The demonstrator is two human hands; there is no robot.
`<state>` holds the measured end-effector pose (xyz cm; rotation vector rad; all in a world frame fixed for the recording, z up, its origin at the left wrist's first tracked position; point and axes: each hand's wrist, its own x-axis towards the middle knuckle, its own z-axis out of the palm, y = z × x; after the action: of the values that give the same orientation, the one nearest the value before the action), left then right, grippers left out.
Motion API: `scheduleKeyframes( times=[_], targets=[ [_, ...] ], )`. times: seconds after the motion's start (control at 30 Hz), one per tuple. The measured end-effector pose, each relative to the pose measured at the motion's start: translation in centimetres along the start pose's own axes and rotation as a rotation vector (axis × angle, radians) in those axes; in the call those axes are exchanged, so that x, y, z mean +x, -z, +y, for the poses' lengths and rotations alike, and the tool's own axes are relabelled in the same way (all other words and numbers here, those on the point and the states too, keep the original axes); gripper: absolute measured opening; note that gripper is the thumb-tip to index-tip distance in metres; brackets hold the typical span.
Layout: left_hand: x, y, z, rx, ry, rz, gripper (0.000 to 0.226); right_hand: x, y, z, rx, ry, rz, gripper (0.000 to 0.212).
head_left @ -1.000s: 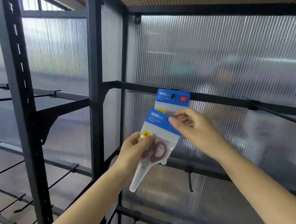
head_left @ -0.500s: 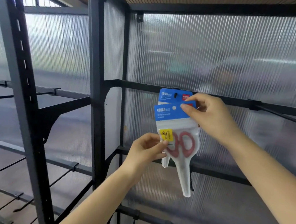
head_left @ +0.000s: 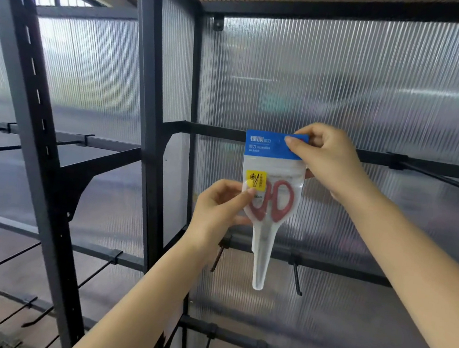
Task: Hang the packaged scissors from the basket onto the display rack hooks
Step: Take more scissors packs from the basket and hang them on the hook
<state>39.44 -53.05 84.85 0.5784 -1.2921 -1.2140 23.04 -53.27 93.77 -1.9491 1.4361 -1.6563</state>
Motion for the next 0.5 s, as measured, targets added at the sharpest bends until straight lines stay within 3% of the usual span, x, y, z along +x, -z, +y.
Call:
scheduleKeyframes(
  times=[0.5],
  targets=[
    [0.0,0.0,-1.2,-0.054,0.035,0.034,0.005,-0.3,-0.1,-0.1,-0.017,0.01,-0.007,0.017]
  ],
)
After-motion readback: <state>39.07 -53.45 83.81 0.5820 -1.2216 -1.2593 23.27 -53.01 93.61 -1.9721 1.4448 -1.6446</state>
